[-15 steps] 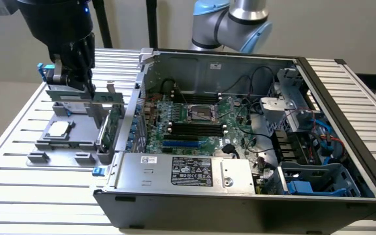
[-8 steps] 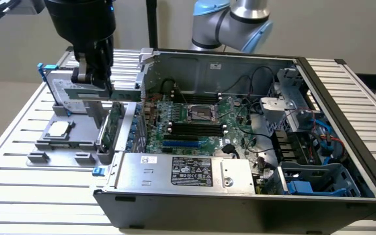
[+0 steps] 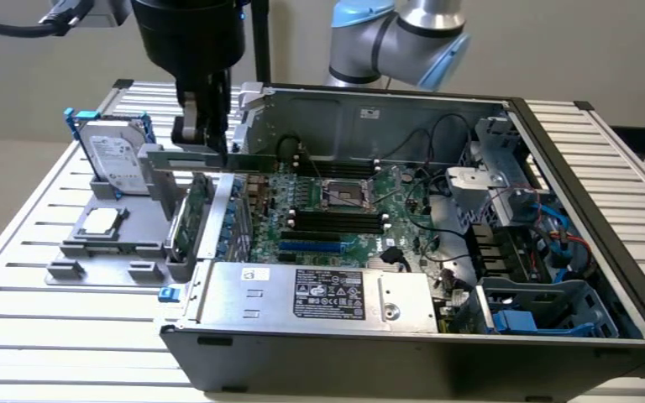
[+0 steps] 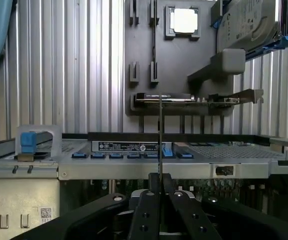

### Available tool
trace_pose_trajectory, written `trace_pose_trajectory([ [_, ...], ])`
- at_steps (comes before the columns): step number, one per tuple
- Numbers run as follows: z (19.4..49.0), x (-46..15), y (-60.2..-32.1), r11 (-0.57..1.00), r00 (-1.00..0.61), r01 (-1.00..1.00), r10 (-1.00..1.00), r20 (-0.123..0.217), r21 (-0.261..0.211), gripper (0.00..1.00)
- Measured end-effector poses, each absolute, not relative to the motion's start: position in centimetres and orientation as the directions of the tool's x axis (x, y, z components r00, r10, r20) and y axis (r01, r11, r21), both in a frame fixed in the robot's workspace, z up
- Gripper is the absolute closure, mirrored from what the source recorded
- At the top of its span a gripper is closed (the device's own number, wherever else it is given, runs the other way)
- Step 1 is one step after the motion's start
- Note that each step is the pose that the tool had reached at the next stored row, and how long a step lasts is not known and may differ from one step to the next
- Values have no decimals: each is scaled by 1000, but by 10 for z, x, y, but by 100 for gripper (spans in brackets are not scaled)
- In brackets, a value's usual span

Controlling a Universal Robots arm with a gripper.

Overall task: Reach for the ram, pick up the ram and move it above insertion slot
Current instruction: 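Pick up the ram and move it above insertion slot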

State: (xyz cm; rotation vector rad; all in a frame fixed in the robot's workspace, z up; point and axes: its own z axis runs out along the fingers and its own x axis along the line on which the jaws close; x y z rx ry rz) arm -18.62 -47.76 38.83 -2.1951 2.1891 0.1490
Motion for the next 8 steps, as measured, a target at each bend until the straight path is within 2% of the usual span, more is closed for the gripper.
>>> trace_pose_trajectory([
  [8, 388, -149, -478, -10, 6, -999, -995, -98, 41, 87],
])
